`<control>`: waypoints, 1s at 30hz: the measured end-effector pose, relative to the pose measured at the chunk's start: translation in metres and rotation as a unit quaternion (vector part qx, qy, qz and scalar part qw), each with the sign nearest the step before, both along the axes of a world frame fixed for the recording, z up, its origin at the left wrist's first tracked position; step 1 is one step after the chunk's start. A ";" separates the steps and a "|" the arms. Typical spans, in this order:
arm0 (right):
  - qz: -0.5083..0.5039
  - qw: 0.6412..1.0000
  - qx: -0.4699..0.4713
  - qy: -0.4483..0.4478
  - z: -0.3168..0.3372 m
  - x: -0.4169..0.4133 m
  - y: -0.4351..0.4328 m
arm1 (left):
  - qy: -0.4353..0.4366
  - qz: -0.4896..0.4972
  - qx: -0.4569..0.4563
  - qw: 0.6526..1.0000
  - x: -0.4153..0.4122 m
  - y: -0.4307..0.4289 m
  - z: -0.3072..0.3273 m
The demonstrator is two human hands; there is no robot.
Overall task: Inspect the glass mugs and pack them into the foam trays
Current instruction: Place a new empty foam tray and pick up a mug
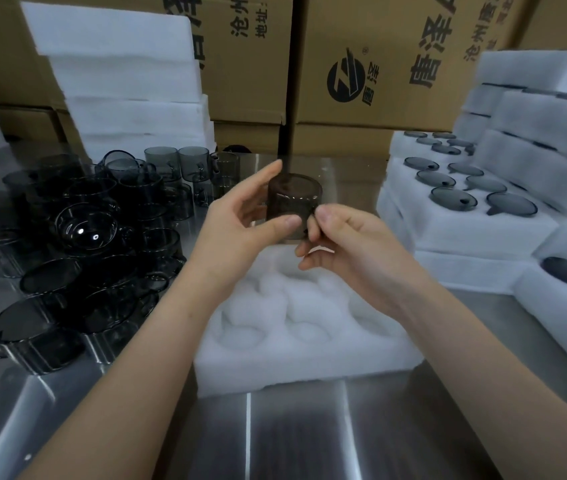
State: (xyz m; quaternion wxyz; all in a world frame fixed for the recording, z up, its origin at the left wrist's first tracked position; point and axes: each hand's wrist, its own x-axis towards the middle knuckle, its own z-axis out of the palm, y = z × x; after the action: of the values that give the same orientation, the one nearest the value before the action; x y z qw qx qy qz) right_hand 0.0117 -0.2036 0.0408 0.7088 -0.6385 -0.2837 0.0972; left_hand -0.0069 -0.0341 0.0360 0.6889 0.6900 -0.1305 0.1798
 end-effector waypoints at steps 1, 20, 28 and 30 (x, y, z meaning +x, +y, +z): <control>0.021 1.000 0.000 -0.004 -0.001 0.001 -0.002 | 0.004 -0.009 -0.018 1.000 0.000 0.002 -0.001; -0.159 0.980 -0.073 -0.099 -0.005 0.003 -0.006 | -0.023 -0.098 0.120 0.988 -0.004 -0.003 -0.003; -0.180 0.982 -0.007 -0.066 -0.002 0.005 -0.008 | -0.041 -0.104 0.118 0.987 -0.004 -0.006 -0.003; -0.142 0.989 0.014 -0.033 -0.001 0.005 -0.011 | -0.043 -0.109 0.098 0.988 -0.003 -0.005 -0.002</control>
State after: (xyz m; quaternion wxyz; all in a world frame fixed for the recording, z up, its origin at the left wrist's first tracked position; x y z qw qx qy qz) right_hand 0.0170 -0.2142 0.0400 0.7146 -0.6651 -0.2145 -0.0300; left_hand -0.0101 -0.0388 0.0336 0.6273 0.7273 -0.2514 0.1195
